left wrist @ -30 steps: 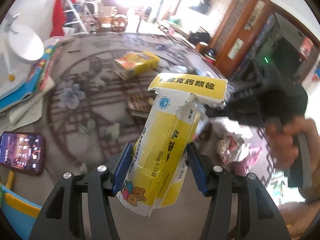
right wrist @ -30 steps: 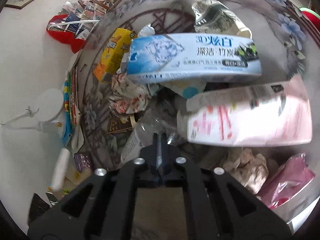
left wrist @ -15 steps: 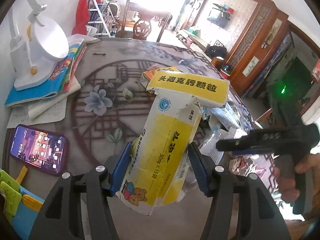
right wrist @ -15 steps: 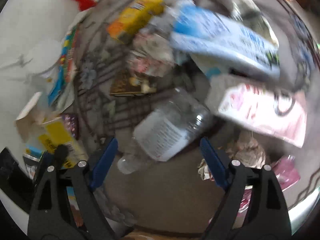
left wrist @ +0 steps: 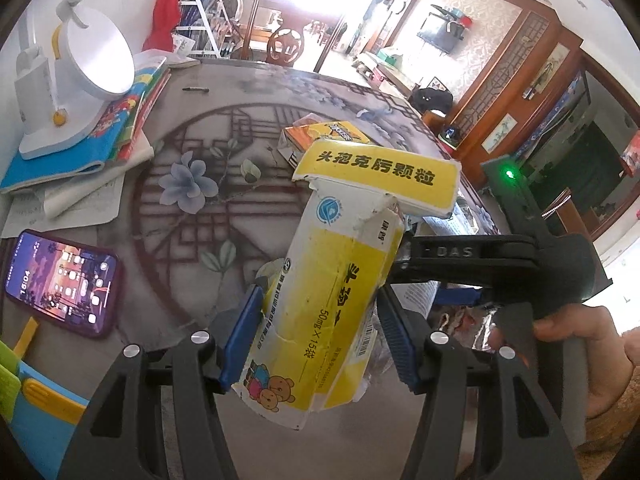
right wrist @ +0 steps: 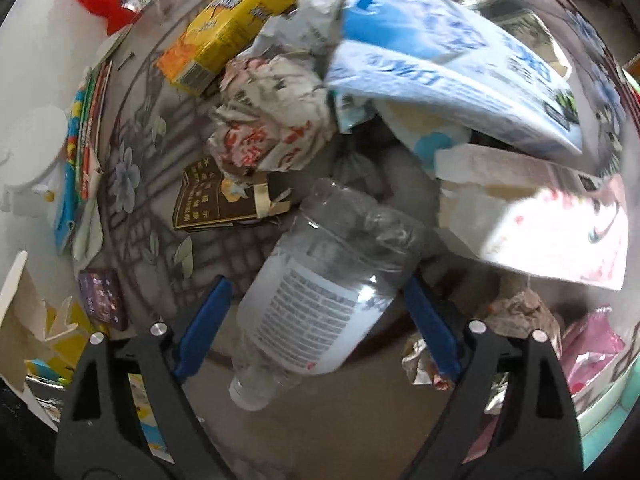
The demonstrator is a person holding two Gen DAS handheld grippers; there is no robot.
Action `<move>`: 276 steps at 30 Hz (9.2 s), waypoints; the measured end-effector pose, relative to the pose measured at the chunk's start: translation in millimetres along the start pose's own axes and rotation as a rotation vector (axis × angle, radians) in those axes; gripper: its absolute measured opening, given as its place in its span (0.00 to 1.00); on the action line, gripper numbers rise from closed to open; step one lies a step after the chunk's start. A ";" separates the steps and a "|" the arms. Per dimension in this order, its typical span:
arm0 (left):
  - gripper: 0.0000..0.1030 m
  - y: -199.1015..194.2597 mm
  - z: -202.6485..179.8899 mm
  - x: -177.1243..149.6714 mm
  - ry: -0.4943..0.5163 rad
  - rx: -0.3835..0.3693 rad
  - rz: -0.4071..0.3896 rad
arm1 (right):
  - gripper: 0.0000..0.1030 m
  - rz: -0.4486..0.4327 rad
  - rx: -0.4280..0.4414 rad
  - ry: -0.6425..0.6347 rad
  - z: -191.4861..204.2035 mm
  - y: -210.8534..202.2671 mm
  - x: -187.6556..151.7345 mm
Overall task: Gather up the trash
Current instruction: 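Hold the yellow box in the left gripper while the right grasps the plastic water bottle, then carry the box and bottle to the red bucket and release both, then return to the table and grasp the crumpled paper with the left gripper, then hold the crumpled paper in the left gripper while the right grasps the toothpaste box, then carry the paper and toothpaste box to the red bucket and release both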
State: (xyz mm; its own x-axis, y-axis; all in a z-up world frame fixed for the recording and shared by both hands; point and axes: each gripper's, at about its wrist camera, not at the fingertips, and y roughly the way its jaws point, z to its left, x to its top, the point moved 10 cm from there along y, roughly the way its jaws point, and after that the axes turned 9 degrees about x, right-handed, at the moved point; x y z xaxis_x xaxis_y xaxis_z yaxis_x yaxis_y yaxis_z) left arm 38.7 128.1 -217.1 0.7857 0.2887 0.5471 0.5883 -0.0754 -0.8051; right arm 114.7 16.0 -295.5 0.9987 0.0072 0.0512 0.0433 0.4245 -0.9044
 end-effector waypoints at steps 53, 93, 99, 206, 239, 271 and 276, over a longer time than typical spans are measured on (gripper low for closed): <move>0.54 13.4 -224.3 65.5 0.102 -0.112 -0.119 | 0.57 -0.702 -0.031 -0.282 -161.0 -276.0 45.6; 0.56 137.1 -580.5 21.5 0.441 -0.348 0.075 | 0.78 -0.708 -0.268 0.126 -503.4 -333.9 87.3; 0.63 146.5 -607.7 16.9 0.477 -0.362 0.076 | 0.78 -0.730 -0.275 0.179 -518.1 -345.7 70.4; 0.39 55.3 -85.6 24.3 0.042 0.006 0.038 | 0.65 -0.221 -0.241 -0.740 -58.6 -77.6 47.6; 0.42 35.8 -119.8 27.6 0.106 -0.028 0.009 | 0.54 -0.421 -0.137 -0.568 -74.9 -176.7 23.2; 0.42 66.8 -292.5 36.4 0.205 -0.043 -0.003 | 0.55 -0.542 -0.059 -0.339 -238.3 -258.7 47.0; 0.42 77.7 -327.3 30.3 0.220 -0.042 0.012 | 0.55 -0.538 -0.054 -0.329 -265.7 -266.5 55.7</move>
State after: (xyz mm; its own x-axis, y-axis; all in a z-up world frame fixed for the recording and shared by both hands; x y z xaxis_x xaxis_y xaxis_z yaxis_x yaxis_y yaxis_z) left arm 170.8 -181.5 -188.1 0.8125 0.0731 0.5783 0.5829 -0.1190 -0.8038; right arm 166.3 -337.2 -164.1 0.7762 0.0873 0.6245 0.5467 0.4002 -0.7355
